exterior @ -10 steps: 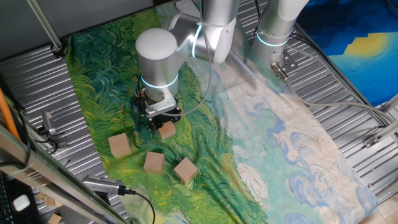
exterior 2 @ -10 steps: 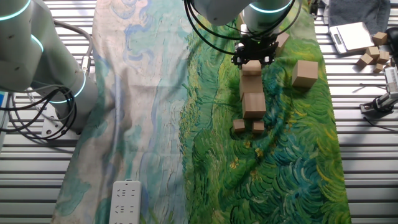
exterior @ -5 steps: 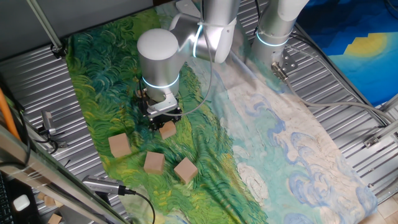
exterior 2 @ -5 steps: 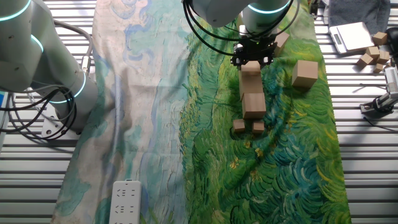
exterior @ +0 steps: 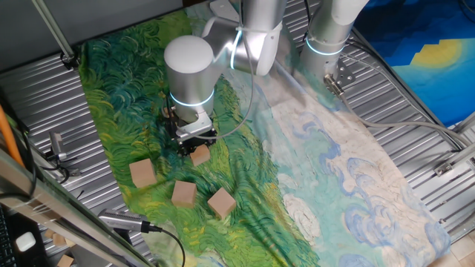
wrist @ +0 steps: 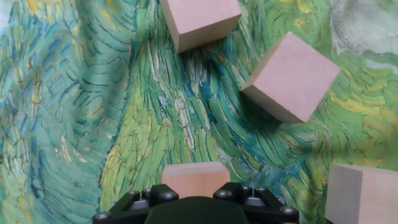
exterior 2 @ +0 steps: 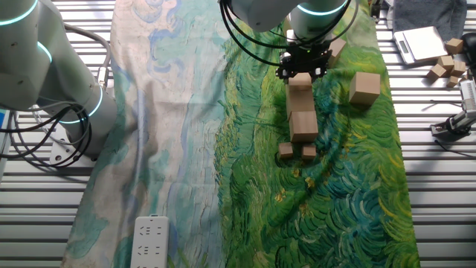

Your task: Stack the blocks into a pyramid shape

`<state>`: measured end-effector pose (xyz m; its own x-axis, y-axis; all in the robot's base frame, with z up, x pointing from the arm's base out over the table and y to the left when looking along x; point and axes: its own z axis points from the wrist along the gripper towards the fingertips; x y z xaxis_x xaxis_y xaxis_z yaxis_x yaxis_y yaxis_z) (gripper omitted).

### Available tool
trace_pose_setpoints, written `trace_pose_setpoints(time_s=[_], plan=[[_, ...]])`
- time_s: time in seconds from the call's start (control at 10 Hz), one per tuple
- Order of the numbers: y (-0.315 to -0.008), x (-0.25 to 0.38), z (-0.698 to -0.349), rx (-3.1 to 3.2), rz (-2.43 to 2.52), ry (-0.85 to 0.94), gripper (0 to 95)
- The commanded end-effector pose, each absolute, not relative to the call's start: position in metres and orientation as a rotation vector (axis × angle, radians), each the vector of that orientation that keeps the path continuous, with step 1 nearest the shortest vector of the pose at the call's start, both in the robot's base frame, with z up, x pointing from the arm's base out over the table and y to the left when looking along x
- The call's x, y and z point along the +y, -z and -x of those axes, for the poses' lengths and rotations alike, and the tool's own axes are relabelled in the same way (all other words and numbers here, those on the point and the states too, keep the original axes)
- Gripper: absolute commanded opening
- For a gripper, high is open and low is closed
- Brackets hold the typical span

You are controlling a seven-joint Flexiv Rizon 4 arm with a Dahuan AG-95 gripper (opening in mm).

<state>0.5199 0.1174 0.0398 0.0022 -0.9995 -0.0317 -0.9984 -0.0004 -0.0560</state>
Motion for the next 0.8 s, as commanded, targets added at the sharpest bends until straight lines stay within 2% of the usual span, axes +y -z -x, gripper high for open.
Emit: trace_pose_setpoints(time_s=[0.1, 0.8], plan=[[-0.040, 0.117, -0.520, 2.181, 2.172, 0.023, 76.0], [-0.070, 0.151, -0.508, 2.372, 1.970, 0.013, 76.0]])
